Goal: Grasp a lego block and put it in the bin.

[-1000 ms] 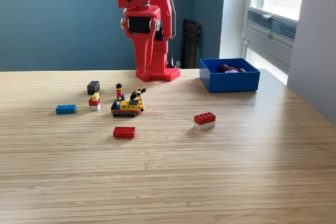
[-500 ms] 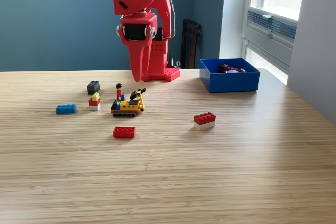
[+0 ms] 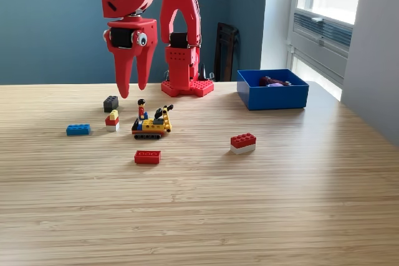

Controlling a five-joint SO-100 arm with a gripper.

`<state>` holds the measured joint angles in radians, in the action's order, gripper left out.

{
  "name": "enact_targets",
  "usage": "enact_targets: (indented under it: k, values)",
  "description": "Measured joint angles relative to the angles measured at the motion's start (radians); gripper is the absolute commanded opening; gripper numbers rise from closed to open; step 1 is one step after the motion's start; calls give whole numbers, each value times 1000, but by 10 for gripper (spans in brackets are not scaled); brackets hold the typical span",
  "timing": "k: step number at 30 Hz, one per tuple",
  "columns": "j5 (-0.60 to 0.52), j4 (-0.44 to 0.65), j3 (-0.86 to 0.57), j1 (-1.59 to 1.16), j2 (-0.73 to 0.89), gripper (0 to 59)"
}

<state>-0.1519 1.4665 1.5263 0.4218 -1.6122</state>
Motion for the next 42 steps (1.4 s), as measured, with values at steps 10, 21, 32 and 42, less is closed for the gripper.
enact_targets:
  k: [10, 21, 32, 42]
  values:
    - [17, -74, 135, 89, 0, 232]
    - [60, -181, 222, 152, 0, 243]
    - [81, -235, 224, 202, 0, 237]
    - [95, -268, 224, 225, 107, 228]
